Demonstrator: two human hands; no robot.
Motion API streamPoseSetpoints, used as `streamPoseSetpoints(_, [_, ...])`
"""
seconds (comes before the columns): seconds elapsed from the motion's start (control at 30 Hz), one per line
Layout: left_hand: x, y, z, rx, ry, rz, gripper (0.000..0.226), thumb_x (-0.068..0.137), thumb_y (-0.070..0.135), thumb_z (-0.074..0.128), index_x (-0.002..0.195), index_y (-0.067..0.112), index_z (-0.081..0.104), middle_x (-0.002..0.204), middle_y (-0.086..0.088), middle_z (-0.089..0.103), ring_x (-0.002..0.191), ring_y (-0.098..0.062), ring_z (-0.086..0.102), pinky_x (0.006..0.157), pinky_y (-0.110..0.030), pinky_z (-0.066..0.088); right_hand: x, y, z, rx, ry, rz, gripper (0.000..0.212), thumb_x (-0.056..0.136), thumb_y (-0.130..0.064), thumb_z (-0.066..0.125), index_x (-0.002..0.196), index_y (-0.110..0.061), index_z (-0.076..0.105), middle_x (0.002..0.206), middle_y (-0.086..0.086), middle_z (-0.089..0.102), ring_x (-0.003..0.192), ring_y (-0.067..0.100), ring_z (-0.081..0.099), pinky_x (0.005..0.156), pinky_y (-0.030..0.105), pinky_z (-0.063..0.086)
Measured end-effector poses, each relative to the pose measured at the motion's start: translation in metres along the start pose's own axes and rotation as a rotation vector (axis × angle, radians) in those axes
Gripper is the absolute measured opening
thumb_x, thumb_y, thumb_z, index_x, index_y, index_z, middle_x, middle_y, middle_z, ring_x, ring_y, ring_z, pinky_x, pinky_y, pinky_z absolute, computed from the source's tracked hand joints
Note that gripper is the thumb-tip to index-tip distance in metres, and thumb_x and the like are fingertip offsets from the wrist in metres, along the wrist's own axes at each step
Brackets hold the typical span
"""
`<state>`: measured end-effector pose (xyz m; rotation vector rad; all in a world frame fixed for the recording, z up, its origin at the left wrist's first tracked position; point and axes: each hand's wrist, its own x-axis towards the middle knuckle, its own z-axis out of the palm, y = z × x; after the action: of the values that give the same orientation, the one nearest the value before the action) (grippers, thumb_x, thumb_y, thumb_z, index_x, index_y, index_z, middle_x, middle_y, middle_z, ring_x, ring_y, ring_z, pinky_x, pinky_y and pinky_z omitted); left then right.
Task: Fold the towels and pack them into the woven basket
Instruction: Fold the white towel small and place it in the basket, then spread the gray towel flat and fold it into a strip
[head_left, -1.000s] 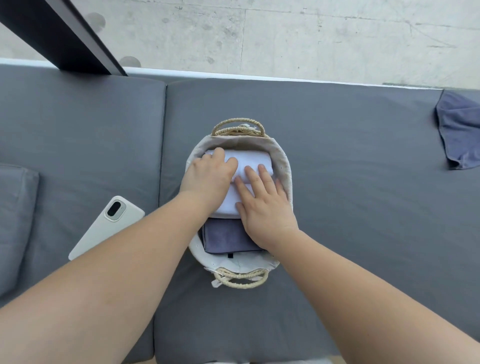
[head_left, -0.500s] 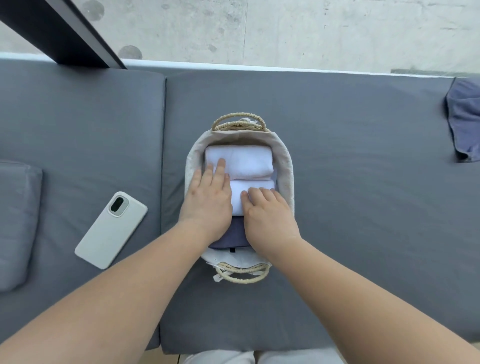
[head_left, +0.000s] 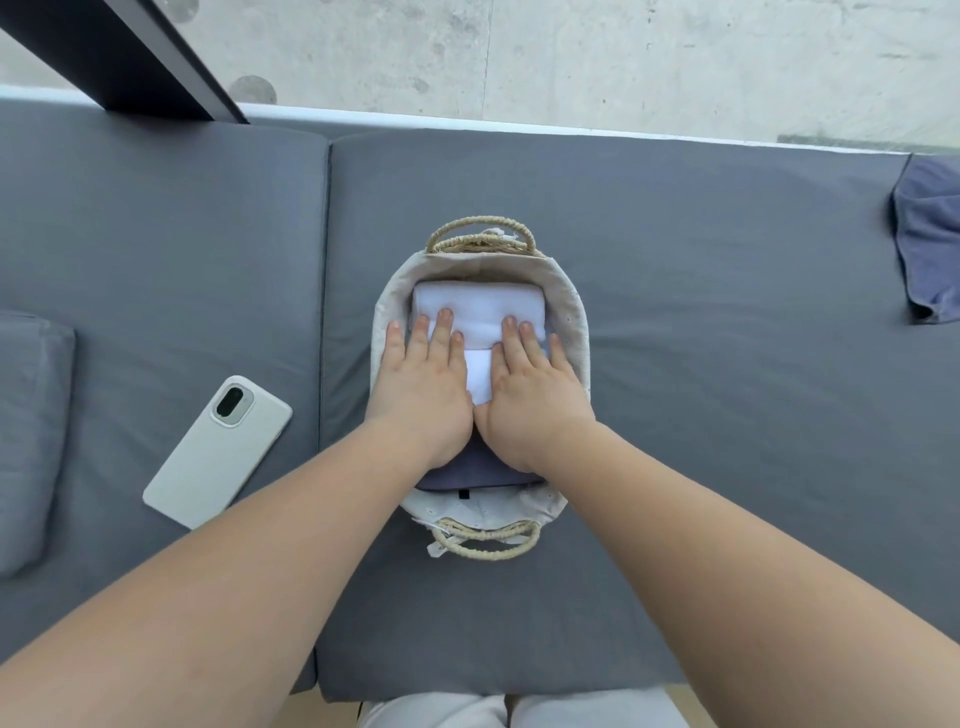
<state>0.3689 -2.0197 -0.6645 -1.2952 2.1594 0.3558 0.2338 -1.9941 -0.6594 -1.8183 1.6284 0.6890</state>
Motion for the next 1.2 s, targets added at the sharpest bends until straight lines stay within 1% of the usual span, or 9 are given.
streamPoseSetpoints(0.1, [0.001,-0.001,-0.011,0.004,0.075,0.034,0.061,0.100,0.036,0.031,0.154,0.009,0.022,0.165,-0.017,0.006,0.149,-0.036,0.017,0.120,-0.055,0.010,0.007,0.003,-0.018,0.033,0.076,-0.034,0.060,0.103,-0.041,0.025,0.148,-0.003,0.039,0.162,0.019,0.025,0.151,0.031,0.023,0.123,0.045,0.015])
streamPoseSetpoints(0.17, [0.001,0.001,-0.010,0.020,0.170,0.011,0.061,0.099,0.032,0.033,0.154,0.009,0.018,0.164,-0.018,0.004,0.148,-0.038,0.015,0.120,-0.057,0.011,0.010,0.006,-0.024,0.085,0.406,-0.109,0.021,0.096,-0.020,0.041,0.103,-0.009,0.057,0.109,0.019,0.066,0.102,0.038,0.063,0.093,0.043,0.044])
streamPoseSetpoints(0.2, [0.001,0.002,-0.006,0.036,0.177,-0.002,0.067,0.100,0.031,0.029,0.157,0.008,0.002,0.164,-0.019,-0.006,0.151,-0.039,0.003,0.120,-0.059,0.005,0.013,0.009,-0.023,0.099,0.557,-0.137,0.010,0.090,-0.012,0.044,0.091,-0.010,0.054,0.088,0.016,0.063,0.080,0.036,0.062,0.076,0.042,0.047])
streamPoseSetpoints(0.27, [0.001,0.005,0.005,0.068,0.150,-0.009,0.071,0.102,0.032,0.020,0.150,0.005,-0.024,0.161,-0.020,-0.026,0.149,-0.040,-0.019,0.120,-0.059,-0.008,0.017,0.013,-0.010,0.086,0.647,-0.141,0.023,0.089,-0.010,0.042,0.106,-0.004,0.057,0.107,0.021,0.060,0.095,0.039,0.058,0.087,0.050,0.051])
streamPoseSetpoints(0.33, [0.002,0.007,0.012,0.065,0.125,-0.018,0.070,0.102,0.036,0.013,0.147,0.004,-0.029,0.159,-0.020,-0.031,0.148,-0.039,-0.026,0.120,-0.057,-0.011,0.017,0.011,0.010,0.019,0.498,-0.113,0.052,0.099,-0.021,0.038,0.148,-0.002,0.039,0.156,0.025,0.031,0.144,0.044,0.030,0.121,0.055,0.024])
streamPoseSetpoints(0.37, [0.004,0.007,0.014,0.050,0.115,-0.021,0.069,0.102,0.039,0.010,0.148,0.005,-0.029,0.159,-0.019,-0.032,0.147,-0.038,-0.027,0.120,-0.056,-0.011,0.015,0.008,0.017,0.002,0.406,-0.095,0.061,0.103,-0.028,0.034,0.158,-0.005,0.020,0.166,0.022,0.009,0.154,0.039,0.007,0.125,0.052,0.008])
streamPoseSetpoints(0.5, [0.014,0.002,0.013,-0.021,0.015,-0.035,0.067,0.102,0.046,0.006,0.151,0.015,-0.028,0.157,-0.010,-0.037,0.145,-0.032,-0.034,0.117,-0.058,-0.016,0.018,-0.001,0.025,0.068,0.228,0.002,0.067,0.105,-0.045,0.012,0.155,-0.016,-0.023,0.161,0.007,-0.036,0.147,0.026,-0.035,0.121,0.052,-0.017])
streamPoseSetpoints(0.77, [0.022,0.003,0.001,0.175,-0.078,-0.015,0.067,0.101,0.048,0.003,0.148,0.014,-0.030,0.156,-0.014,-0.038,0.144,-0.037,-0.034,0.113,-0.061,-0.022,0.033,0.003,0.024,0.079,0.090,0.035,0.069,0.103,-0.051,0.007,0.150,-0.019,-0.032,0.154,0.005,-0.047,0.142,0.025,-0.044,0.118,0.054,-0.022])
streamPoseSetpoints(1.2, [0.007,0.003,0.012,0.277,0.030,-0.029,0.069,0.102,0.051,0.002,0.151,0.013,-0.027,0.158,-0.016,-0.035,0.146,-0.038,-0.030,0.114,-0.061,-0.020,0.020,-0.001,0.028,-0.011,0.163,0.032,0.071,0.104,-0.049,0.012,0.154,-0.015,-0.027,0.157,0.009,-0.041,0.146,0.029,-0.037,0.122,0.052,-0.014])
